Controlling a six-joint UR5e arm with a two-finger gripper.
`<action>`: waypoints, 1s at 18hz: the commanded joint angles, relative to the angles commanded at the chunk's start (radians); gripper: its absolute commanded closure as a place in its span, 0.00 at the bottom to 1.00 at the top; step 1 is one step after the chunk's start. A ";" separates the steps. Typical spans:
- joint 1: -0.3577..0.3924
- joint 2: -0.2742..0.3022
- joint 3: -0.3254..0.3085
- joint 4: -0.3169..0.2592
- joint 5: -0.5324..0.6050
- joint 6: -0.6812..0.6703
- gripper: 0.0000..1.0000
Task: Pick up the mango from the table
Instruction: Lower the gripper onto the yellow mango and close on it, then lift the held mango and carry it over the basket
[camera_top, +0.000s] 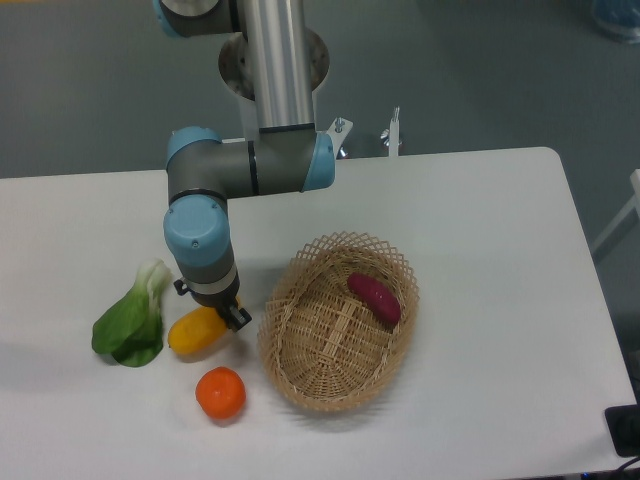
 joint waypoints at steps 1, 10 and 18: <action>-0.002 0.006 0.000 -0.002 -0.005 -0.011 0.76; 0.031 0.054 0.034 -0.015 -0.008 -0.015 0.76; 0.100 0.087 0.061 -0.020 -0.011 -0.032 0.75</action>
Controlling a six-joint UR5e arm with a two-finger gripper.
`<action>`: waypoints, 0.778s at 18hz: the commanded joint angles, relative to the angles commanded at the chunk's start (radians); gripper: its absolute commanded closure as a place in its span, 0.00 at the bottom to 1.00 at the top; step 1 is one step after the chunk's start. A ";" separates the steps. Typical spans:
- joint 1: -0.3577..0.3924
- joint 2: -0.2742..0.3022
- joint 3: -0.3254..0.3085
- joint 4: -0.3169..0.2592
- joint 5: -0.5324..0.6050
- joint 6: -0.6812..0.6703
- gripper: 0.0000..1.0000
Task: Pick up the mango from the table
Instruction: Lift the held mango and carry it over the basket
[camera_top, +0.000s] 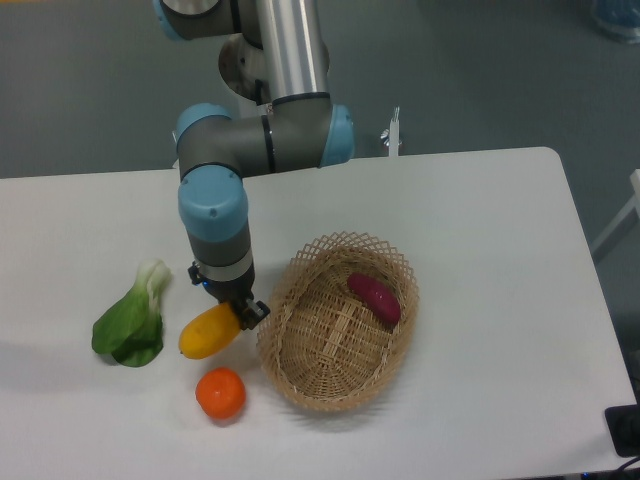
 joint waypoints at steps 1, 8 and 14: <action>0.017 0.015 0.012 -0.021 0.002 0.000 0.75; 0.121 0.006 0.163 -0.166 -0.002 0.020 0.75; 0.241 0.009 0.175 -0.166 0.002 0.139 0.75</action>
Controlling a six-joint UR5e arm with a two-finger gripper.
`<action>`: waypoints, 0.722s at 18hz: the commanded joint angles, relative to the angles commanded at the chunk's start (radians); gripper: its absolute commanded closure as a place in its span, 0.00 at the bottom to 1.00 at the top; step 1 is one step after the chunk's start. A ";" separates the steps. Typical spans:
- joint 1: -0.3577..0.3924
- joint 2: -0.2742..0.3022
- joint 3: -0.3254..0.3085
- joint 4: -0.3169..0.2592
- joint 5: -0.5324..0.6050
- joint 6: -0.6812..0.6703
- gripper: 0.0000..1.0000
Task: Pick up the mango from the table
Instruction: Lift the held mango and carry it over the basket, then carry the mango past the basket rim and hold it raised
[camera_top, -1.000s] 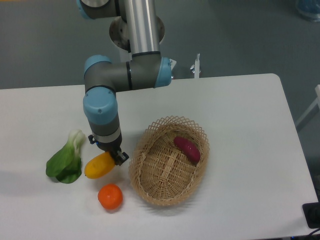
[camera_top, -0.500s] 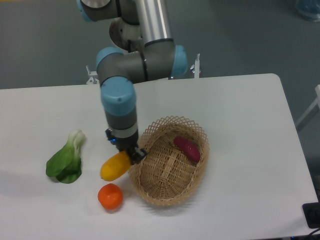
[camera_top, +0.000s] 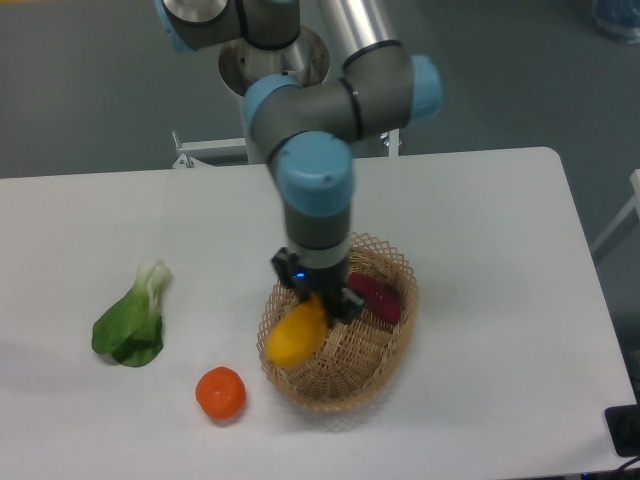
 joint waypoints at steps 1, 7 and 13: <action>0.017 -0.002 0.006 0.000 0.003 0.018 0.74; 0.109 -0.043 0.048 0.000 0.012 0.184 0.74; 0.140 -0.100 0.094 -0.003 0.048 0.204 0.75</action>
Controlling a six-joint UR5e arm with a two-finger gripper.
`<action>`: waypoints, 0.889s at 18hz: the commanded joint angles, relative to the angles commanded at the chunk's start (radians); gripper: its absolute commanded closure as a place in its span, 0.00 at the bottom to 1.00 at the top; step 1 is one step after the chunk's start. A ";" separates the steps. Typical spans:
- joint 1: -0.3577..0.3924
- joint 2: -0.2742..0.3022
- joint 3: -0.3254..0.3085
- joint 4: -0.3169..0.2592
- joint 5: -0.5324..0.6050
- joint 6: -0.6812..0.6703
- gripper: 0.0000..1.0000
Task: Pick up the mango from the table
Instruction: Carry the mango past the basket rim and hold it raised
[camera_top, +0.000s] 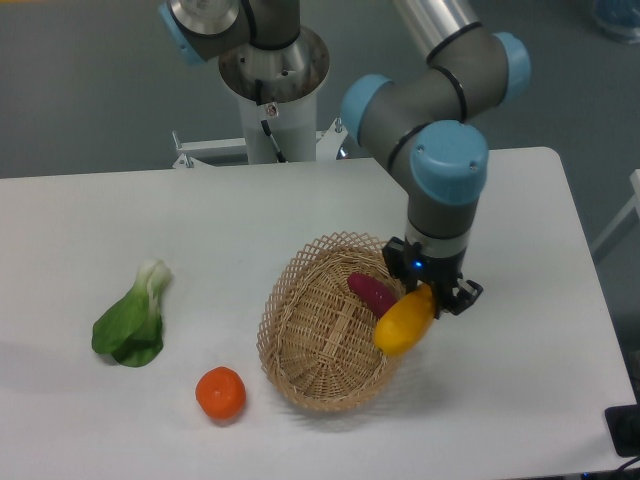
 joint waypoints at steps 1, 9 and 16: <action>0.005 -0.003 0.002 0.003 0.000 0.017 0.74; 0.032 -0.003 0.014 -0.035 -0.005 0.124 0.73; 0.032 -0.003 0.015 -0.041 0.000 0.138 0.72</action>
